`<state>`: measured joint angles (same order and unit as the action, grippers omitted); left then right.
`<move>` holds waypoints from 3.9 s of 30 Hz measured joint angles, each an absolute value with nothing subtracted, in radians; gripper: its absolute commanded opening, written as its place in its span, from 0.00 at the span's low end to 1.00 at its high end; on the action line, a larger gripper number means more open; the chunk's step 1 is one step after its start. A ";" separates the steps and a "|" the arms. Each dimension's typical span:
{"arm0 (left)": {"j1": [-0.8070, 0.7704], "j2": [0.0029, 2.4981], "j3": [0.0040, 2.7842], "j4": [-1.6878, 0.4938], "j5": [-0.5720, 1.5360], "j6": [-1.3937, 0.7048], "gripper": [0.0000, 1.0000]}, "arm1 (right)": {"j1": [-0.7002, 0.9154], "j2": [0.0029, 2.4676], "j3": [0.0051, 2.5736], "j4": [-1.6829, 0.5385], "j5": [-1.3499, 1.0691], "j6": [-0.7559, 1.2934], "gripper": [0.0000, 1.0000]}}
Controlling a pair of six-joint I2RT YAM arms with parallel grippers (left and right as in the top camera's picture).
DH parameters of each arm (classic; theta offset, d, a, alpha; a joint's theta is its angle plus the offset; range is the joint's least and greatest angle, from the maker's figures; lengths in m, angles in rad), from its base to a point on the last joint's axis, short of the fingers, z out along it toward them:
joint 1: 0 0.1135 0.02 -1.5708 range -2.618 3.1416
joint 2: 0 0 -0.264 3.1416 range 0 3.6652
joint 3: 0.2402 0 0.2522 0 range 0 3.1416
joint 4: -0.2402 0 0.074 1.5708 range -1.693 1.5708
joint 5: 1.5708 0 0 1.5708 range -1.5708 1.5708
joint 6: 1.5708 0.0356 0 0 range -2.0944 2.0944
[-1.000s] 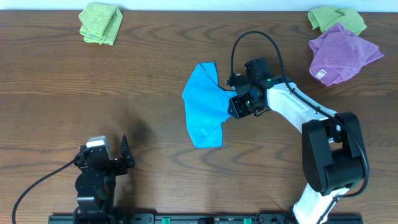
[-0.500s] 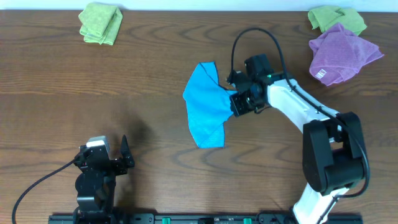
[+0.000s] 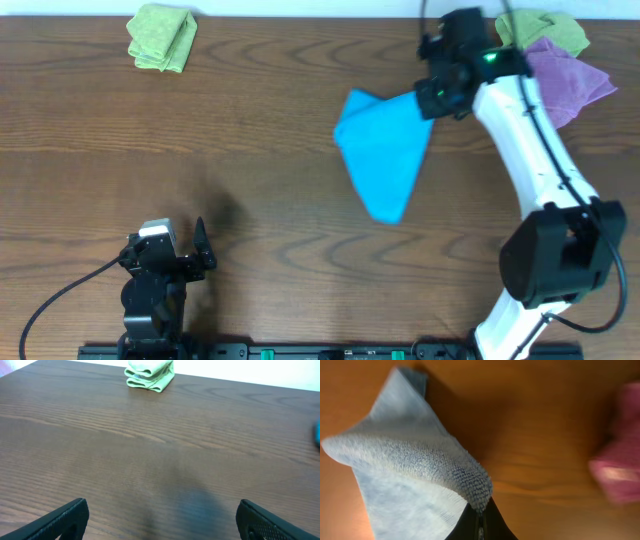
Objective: Fold the cloth
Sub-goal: 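Regrasp a blue cloth corner with the right gripper and shake it out, then pull the blue cloth corner with the right gripper to spread it flat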
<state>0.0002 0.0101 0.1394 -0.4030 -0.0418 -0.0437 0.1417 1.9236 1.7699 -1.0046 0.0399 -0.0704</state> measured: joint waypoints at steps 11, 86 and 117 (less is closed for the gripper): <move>0.000 0.010 0.139 -0.403 -0.042 -0.043 0.95 | 0.138 1.923 1.996 -1.119 -0.069 -0.069 0.01; 0.000 0.010 0.139 -0.403 -0.042 -0.043 0.95 | 0.213 2.263 1.777 -0.948 -0.028 -0.173 0.01; 0.000 0.010 0.139 -0.403 -0.042 -0.043 0.95 | 0.632 2.265 1.991 -0.885 -0.326 -0.302 0.44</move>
<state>0.0002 0.0101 0.1394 -0.4030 -0.0418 -0.0433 0.6315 2.2650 1.9907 -0.8852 -0.3256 -0.3019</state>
